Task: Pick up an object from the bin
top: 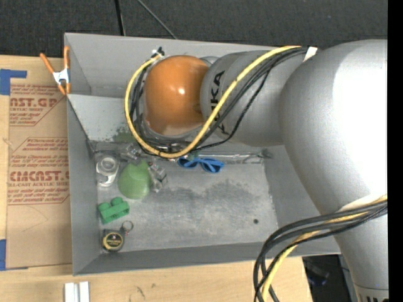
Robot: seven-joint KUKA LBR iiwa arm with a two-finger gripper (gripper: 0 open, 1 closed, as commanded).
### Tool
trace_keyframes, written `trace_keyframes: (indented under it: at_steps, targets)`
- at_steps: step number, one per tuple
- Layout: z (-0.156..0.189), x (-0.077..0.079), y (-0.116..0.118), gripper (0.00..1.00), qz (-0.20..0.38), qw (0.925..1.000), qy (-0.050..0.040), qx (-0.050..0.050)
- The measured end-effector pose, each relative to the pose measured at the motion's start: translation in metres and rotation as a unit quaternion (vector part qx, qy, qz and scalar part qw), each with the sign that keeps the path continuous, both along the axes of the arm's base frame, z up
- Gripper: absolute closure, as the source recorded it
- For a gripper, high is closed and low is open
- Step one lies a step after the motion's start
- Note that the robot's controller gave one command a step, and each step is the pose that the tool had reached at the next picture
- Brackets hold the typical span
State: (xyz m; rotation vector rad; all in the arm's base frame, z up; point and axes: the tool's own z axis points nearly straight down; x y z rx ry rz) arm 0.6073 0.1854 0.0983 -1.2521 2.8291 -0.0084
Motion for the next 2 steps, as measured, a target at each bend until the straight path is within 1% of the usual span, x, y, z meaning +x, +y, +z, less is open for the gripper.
trace_keyframes:
  at_steps: [1, 2]
  targets:
    - [0.002, -0.005, -0.006, 1.0, 0.001, 1.0, 0.0019, 0.001]
    - [0.175, -0.029, 0.003, 1.0, -0.028, 0.9995, 0.0175, -0.004]
